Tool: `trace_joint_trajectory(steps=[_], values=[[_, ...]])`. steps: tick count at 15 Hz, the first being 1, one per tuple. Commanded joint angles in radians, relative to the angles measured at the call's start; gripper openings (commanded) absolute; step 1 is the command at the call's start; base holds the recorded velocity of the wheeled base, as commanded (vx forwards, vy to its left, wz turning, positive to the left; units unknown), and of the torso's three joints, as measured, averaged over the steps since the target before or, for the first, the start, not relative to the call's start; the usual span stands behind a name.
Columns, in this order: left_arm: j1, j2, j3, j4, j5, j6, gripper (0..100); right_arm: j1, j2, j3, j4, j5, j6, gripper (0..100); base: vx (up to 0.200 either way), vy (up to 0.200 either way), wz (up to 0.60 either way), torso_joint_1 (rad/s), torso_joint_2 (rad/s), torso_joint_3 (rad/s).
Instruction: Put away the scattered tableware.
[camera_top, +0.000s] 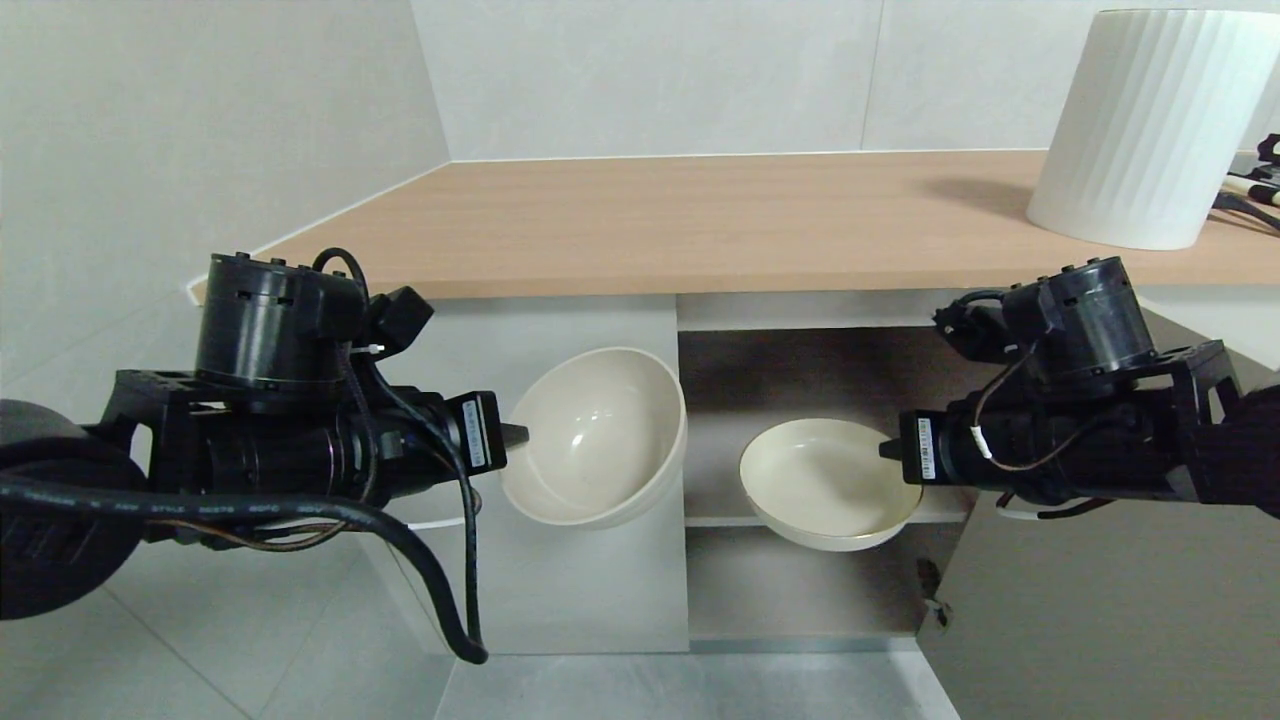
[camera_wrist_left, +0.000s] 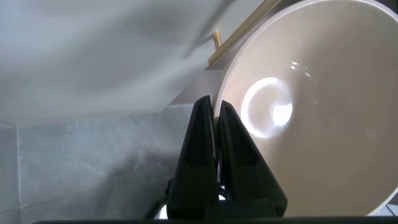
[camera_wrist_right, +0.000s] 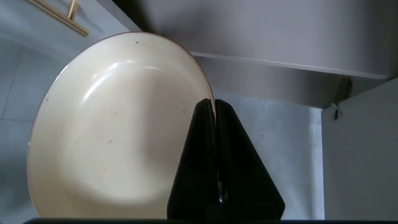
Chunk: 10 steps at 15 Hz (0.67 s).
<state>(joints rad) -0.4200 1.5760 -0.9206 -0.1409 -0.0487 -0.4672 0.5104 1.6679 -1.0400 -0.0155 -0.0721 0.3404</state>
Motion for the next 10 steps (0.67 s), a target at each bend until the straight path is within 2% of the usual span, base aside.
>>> trace_joint_trajectory(steps=[1, 7, 10], values=[[0.0, 0.003, 0.0, 0.0, 0.0, -0.001, 0, 0.0, 0.021, -0.003, -0.006, 0.002, 0.0, 0, 0.0, 0.0, 0.0, 0.0, 0.0, 0.0], [-0.006, 0.007, 0.0, 0.0, 0.0, -0.001, 0, 0.0, 0.233, -0.012, -0.127, -0.008, -0.008, 0, 0.0, 0.0, 0.0, 0.0, 0.0, 0.0], [-0.008, 0.01, 0.0, 0.001, 0.0, -0.001, 0, -0.016, 0.411, -0.014, -0.3, -0.06, 0.0, 0, 0.0, 0.0, 0.0, 0.0, 0.0, 0.0]])
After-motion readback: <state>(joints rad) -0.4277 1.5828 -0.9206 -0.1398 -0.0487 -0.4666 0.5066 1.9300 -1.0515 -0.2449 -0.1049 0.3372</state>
